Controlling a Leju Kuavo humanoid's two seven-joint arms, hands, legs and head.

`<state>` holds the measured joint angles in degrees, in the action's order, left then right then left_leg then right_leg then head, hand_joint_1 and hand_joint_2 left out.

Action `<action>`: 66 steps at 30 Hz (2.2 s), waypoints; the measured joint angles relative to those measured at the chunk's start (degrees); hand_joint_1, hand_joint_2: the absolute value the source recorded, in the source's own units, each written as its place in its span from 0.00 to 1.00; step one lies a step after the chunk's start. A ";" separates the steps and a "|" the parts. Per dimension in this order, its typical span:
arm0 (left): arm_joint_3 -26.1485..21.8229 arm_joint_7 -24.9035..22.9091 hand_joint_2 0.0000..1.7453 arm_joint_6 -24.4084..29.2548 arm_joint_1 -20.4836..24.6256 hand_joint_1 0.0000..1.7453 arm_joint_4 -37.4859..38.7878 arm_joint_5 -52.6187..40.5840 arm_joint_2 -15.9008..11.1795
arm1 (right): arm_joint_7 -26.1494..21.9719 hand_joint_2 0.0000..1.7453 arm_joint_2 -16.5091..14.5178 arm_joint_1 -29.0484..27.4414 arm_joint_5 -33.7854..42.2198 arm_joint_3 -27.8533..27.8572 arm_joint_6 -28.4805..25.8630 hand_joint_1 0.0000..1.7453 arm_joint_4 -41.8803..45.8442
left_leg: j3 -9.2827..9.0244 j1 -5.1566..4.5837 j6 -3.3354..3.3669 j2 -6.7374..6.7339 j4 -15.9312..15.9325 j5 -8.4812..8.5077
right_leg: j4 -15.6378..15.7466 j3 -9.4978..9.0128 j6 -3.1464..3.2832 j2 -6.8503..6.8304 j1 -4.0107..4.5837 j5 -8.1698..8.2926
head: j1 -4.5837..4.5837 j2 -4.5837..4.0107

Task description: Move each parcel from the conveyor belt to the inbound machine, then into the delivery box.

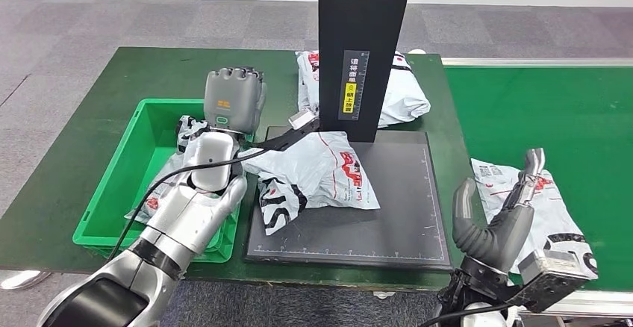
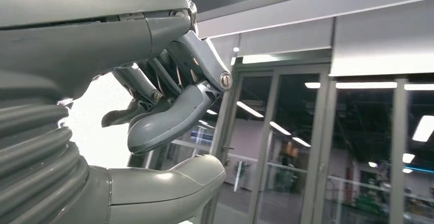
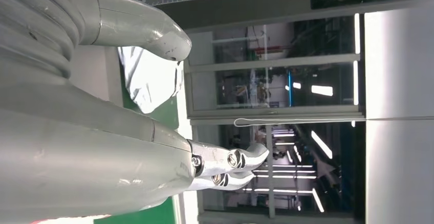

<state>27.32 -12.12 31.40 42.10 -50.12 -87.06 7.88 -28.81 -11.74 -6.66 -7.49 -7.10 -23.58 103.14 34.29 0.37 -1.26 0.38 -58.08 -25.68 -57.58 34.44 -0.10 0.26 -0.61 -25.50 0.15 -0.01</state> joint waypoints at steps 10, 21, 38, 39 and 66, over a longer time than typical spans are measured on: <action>-6.44 16.09 1.00 -21.84 -0.08 0.00 2.97 13.60 0.51 | -1.35 1.00 1.63 -0.39 2.45 0.00 0.68 0.00 -2.46 | 0.00 -0.01 0.01 0.03 -0.01 0.01 | 0.02 0.00 -0.01 -0.04 -0.01 0.00 | 0.00 0.01; -3.60 28.09 0.00 -38.30 1.99 0.00 15.57 21.47 6.20 | -0.26 1.00 2.73 -0.06 2.28 0.00 -0.32 0.00 -3.21 | 0.02 -0.06 0.06 0.04 -0.04 -0.03 | 0.04 0.03 -0.05 -0.03 -0.03 0.02 | 0.00 -0.01; 5.69 20.78 0.00 -43.76 6.39 0.00 25.38 20.18 8.20 | 0.35 1.00 3.59 -3.61 1.13 0.00 -3.05 0.00 -2.78 | 0.00 -0.06 0.06 0.03 -0.03 -0.02 | 0.03 -0.02 -0.04 -0.03 -0.05 0.02 | 0.00 -0.01; 6.04 20.65 0.00 -43.75 6.51 0.00 25.61 20.08 8.26 | 0.39 1.00 3.60 -3.70 1.10 0.00 -3.08 0.00 -2.64 | 0.00 -0.06 0.06 0.03 -0.03 -0.02 | 0.03 -0.02 -0.04 -0.03 -0.05 0.02 | 0.00 -0.01; 12.73 8.38 1.00 -31.93 7.36 1.00 28.87 11.85 7.71 | 0.27 1.00 3.61 -4.95 0.38 0.00 -2.84 0.00 -1.27 | -0.14 -0.06 0.06 0.02 -0.01 -0.02 | 0.02 -0.15 -0.04 -0.03 -0.04 0.02 | 0.00 0.00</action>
<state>40.04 -3.74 -0.52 49.46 -21.25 -75.20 15.59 -28.54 -8.13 -11.61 -7.11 -7.10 -26.43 101.88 34.15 0.32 -1.21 0.40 -58.09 -25.70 -57.56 34.30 -0.13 0.23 -0.64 -25.48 0.15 -0.01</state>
